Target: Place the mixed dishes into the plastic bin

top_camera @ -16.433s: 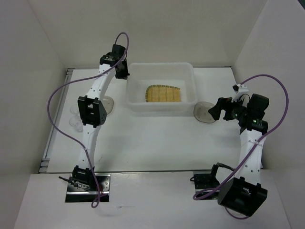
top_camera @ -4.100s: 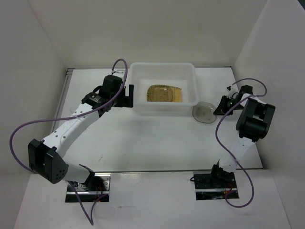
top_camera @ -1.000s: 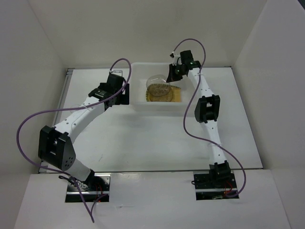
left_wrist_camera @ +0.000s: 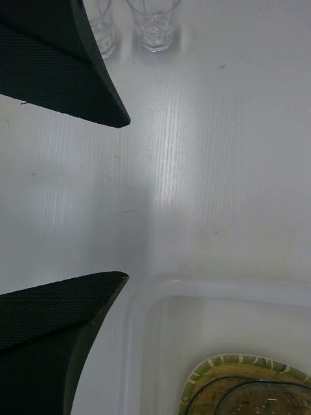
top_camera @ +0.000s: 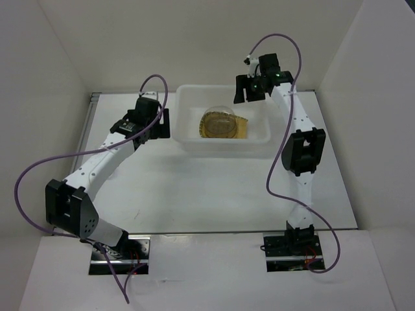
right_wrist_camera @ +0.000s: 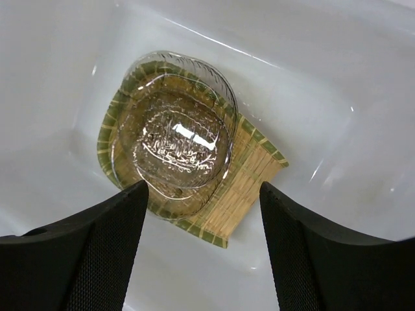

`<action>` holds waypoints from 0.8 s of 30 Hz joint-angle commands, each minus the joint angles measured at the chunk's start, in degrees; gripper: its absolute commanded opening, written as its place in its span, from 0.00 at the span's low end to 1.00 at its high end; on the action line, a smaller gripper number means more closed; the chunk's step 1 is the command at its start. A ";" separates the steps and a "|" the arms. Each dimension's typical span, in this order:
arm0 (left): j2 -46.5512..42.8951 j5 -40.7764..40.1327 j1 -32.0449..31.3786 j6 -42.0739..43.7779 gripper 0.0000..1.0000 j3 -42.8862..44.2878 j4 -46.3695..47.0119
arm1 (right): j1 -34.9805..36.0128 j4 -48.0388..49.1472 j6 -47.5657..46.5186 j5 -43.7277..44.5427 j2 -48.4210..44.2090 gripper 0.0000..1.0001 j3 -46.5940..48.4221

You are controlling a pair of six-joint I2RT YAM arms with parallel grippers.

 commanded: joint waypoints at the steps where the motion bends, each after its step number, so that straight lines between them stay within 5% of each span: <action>1: -2.42 0.52 0.28 -0.52 0.98 1.59 0.89 | 3.08 1.74 -1.73 4.48 2.95 0.75 -4.21; 15: -2.42 2.63 1.95 -0.52 0.98 2.21 0.89 | 11.09 -6.16 -6.57 17.32 21.14 0.71 14.85; 19: -2.42 3.33 1.95 -0.52 0.98 2.21 0.89 | 11.71 -6.69 -6.57 19.17 21.07 0.54 16.71; 24: -2.42 3.33 1.95 -0.52 0.98 2.21 0.89 | 11.71 -5.99 -6.57 20.23 18.60 0.05 12.49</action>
